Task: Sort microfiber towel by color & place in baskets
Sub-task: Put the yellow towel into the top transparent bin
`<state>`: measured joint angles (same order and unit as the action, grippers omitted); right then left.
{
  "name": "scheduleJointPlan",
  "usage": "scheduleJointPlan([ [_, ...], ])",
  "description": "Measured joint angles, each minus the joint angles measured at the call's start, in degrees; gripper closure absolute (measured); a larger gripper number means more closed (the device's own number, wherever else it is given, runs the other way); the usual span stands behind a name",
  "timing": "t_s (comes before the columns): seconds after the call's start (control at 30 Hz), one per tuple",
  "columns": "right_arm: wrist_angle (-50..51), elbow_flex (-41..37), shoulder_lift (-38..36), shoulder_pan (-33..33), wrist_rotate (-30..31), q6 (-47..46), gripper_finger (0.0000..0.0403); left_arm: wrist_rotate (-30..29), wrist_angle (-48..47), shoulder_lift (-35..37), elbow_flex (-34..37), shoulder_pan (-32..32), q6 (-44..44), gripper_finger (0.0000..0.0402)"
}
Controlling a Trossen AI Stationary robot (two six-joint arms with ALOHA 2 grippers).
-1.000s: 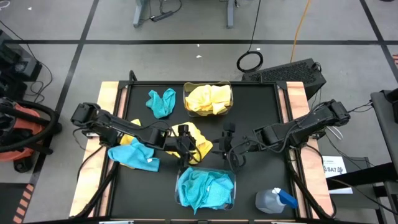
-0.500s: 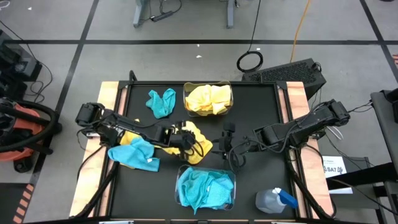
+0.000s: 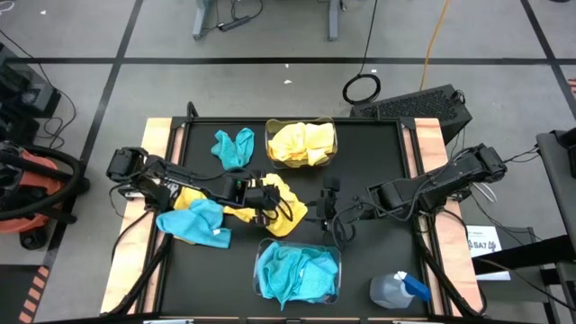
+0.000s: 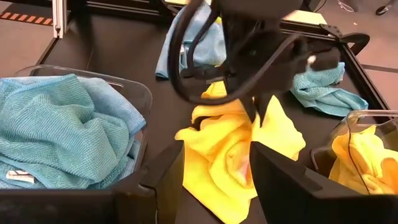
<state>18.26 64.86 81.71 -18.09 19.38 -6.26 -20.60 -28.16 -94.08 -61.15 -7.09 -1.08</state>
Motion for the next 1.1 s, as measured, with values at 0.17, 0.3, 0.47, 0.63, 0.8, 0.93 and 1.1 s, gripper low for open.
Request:
scheduleJointPlan([
  [0.17, 0.18, -0.01, 0.70, 0.50, 2.23, -0.05, 0.0229, -1.69, -0.55, 4.04, -2.76, -0.59, 1.89, 0.0396],
  [0.3, -0.03, -0.06, 3.02, 1.64, 7.20, 0.01, 0.0227, -2.01, -0.94, 7.67, -4.70, -1.58, 3.92, 0.0396],
  [0.47, -3.32, -0.09, 6.21, 3.82, 9.33, 2.48, 0.0192, -2.01, -0.94, 12.31, -6.45, -3.56, 6.32, 0.0396],
  [0.63, -7.42, -0.02, 6.26, 6.82, 9.39, 4.09, 0.0139, -2.01, -0.40, 15.54, -7.34, -6.28, 9.70, 0.0397],
  [0.8, -14.48, -0.02, 6.44, 8.93, 1.46, 6.85, 0.0106, -1.98, 4.15, 17.55, -7.43, -8.51, 13.81, 0.0397],
  [0.93, -17.15, -0.11, 9.09, 10.39, -2.36, 7.71, 0.0096, -1.97, 7.77, 18.67, -7.43, -9.47, 17.31, 0.0397],
  [1.1, -24.55, 0.00, 13.73, 11.89, -8.21, 8.71, 0.0093, -1.46, 10.90, 19.20, -7.43, -9.85, 21.03, 0.0397],
])
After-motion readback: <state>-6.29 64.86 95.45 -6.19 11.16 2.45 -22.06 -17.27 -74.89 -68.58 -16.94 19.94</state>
